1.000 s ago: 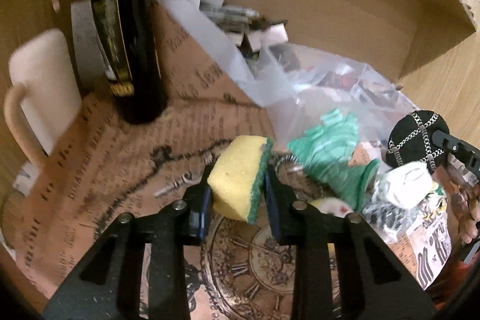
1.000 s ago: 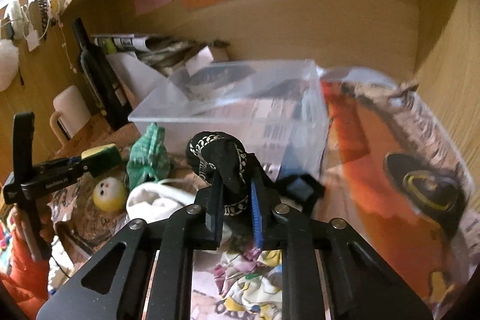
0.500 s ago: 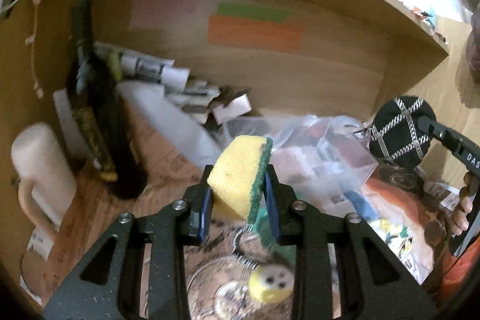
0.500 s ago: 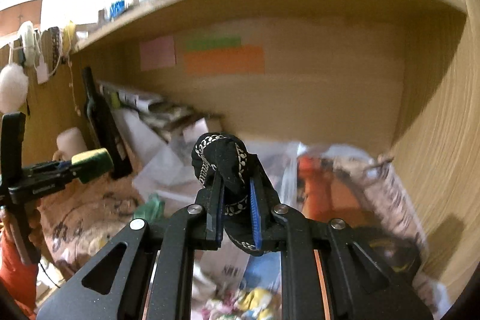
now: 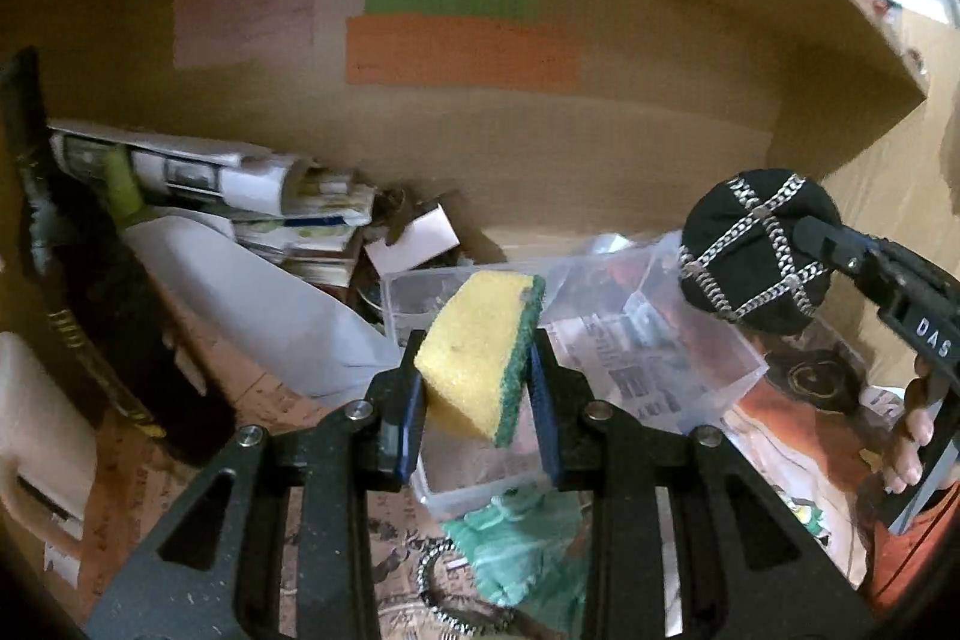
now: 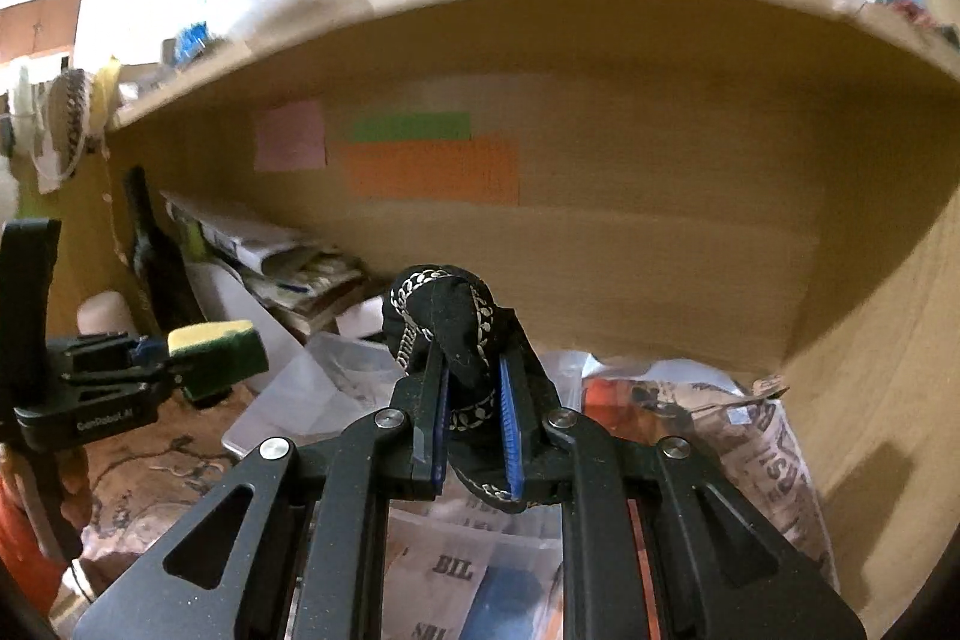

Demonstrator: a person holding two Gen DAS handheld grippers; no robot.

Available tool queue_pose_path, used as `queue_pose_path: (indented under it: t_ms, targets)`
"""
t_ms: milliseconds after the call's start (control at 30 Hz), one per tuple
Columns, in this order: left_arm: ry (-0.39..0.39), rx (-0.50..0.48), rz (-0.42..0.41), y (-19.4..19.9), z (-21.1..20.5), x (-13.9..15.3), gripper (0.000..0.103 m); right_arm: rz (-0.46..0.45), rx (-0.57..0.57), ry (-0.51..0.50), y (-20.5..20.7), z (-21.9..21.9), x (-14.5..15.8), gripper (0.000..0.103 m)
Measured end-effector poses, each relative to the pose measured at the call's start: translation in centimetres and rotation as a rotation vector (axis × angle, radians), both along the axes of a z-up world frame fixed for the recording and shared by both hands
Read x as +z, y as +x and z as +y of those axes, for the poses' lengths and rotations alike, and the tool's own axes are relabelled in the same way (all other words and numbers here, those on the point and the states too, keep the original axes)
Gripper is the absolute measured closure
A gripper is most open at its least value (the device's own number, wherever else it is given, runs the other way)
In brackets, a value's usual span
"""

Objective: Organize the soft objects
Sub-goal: 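Carry the sponge and the black cap over the clear plastic box with both tools, then open both tools to drop the sponge and cap into the box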

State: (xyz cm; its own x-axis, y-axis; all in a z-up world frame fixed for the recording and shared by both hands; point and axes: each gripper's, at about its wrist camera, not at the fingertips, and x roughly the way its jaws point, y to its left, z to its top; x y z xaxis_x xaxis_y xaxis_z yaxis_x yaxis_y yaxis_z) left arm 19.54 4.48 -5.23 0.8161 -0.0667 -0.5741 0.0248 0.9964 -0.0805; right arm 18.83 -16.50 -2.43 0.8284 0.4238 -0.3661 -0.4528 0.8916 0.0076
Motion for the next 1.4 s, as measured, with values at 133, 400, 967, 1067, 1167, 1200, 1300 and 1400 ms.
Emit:
queue_pose_path:
  t_ms: [133,400,967,1067,1167,1200,1300,1400]
  targets:
    - [0.022,-0.017,0.061,2.3,-0.7,-1.4,0.072,0.065,0.006,-0.027,2.0,0.7,-1.7,0.09]
    - [0.052,-0.083,0.195,6.5,-2.5,-4.5,0.072,0.158,0.006,-0.115,4.5,2.6,-4.6,0.09]
    - [0.071,-0.114,0.279,7.7,-3.0,-6.2,0.055,0.294,0.093,-0.22,5.7,4.4,-7.6,0.071]
    - [0.067,-0.108,0.245,6.9,-2.9,-5.3,0.046,0.265,0.086,-0.207,5.1,4.2,-6.8,0.06]
    - [0.058,-0.097,0.202,5.5,-2.4,-3.7,0.041,0.227,0.082,-0.182,4.3,3.8,-5.5,0.051]
    - [0.055,-0.093,0.188,5.1,-2.3,-3.3,0.037,0.213,0.079,-0.174,4.0,3.6,-5.1,0.049]
    - [0.049,-0.079,0.127,3.2,-1.9,-1.6,0.026,0.164,0.072,-0.14,2.5,2.9,-3.6,0.033]
    - [0.057,-0.062,0.069,1.2,-1.6,-0.3,0.009,0.118,0.073,-0.097,0.7,2.3,-2.3,0.017]
